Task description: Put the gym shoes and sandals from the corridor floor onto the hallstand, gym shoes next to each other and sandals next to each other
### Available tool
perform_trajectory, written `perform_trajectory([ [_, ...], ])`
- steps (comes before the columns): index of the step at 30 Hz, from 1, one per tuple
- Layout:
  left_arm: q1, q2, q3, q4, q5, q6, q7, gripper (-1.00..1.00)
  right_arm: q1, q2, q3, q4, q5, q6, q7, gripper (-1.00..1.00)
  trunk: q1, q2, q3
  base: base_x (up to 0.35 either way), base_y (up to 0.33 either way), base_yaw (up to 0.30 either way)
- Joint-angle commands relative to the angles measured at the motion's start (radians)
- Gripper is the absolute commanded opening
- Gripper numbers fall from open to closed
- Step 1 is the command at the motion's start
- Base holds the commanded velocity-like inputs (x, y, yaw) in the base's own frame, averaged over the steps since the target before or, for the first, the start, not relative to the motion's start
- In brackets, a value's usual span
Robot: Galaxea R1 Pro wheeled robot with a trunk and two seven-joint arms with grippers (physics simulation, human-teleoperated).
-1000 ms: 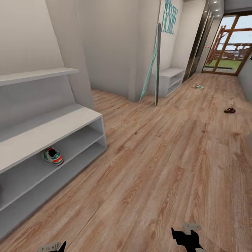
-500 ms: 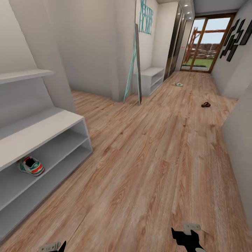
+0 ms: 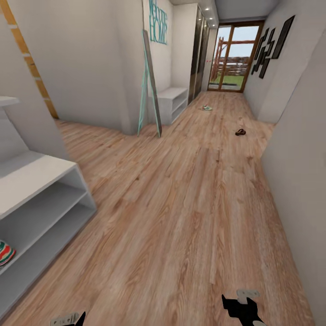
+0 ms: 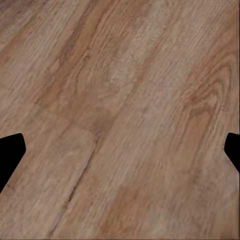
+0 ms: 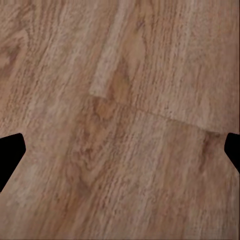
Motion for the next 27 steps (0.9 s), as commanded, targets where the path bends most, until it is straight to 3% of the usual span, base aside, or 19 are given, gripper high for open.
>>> perform_trajectory([
  [1, 0.000, 0.000, 0.003, 0.001, 0.010, 0.000, -0.010, 1.00, -0.001, 0.000, 0.000, 0.001, -0.003, -0.003, 0.000, 1.00, 0.000, 0.000, 0.000, 0.334, 0.000, -0.293],
  [27, 0.000, 0.000, 0.003, 0.001, 0.010, 0.000, -0.010, 1.00, -0.001, 0.000, 0.000, 0.001, -0.002, -0.003, 0.000, 1.00, 0.000, 0.000, 0.020, 0.337, 0.000, -0.286],
])
